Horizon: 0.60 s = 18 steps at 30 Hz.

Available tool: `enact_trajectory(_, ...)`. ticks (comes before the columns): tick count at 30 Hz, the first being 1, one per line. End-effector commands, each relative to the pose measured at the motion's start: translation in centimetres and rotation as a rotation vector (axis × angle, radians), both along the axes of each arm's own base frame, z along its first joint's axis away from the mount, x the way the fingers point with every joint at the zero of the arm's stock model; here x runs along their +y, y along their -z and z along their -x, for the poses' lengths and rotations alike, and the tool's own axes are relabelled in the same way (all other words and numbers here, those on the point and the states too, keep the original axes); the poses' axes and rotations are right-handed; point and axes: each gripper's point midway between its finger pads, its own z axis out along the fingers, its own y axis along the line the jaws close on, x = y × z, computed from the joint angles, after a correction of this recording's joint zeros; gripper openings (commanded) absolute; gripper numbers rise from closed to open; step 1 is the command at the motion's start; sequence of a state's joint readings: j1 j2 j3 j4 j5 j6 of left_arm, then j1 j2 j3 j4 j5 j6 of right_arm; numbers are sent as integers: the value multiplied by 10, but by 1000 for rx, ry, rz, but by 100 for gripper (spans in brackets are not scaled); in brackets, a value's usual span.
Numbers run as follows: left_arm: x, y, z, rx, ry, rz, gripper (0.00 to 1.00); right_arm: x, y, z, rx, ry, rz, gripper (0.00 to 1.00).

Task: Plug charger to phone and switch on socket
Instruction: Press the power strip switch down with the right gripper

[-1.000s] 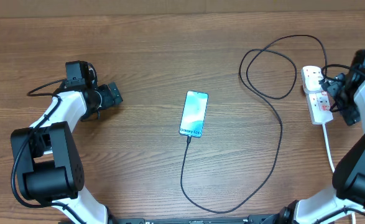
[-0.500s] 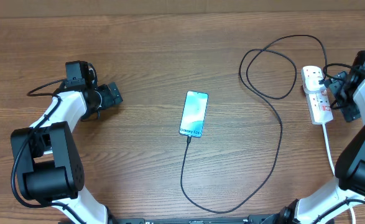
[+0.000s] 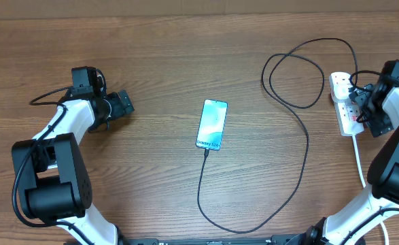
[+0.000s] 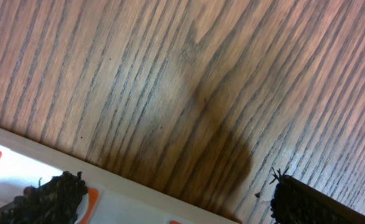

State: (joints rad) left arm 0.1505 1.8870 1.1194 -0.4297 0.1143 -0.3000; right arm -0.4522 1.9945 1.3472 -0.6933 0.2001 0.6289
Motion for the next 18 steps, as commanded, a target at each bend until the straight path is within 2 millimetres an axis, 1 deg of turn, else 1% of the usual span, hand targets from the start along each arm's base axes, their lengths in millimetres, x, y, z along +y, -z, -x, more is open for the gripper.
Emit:
enact_trajectory(1, 2, 35, 28, 125, -16, 0, 100, 19, 13, 1, 17, -46, -93, 100)
enact_trajectory(6, 2, 35, 28, 125, -15, 0, 100, 32, 15, 0, 17, -126, -151, 100)
enact_trajectory(18, 2, 35, 29, 125, -16, 0, 100, 37, 17, 7, 48, -149, -166, 100)
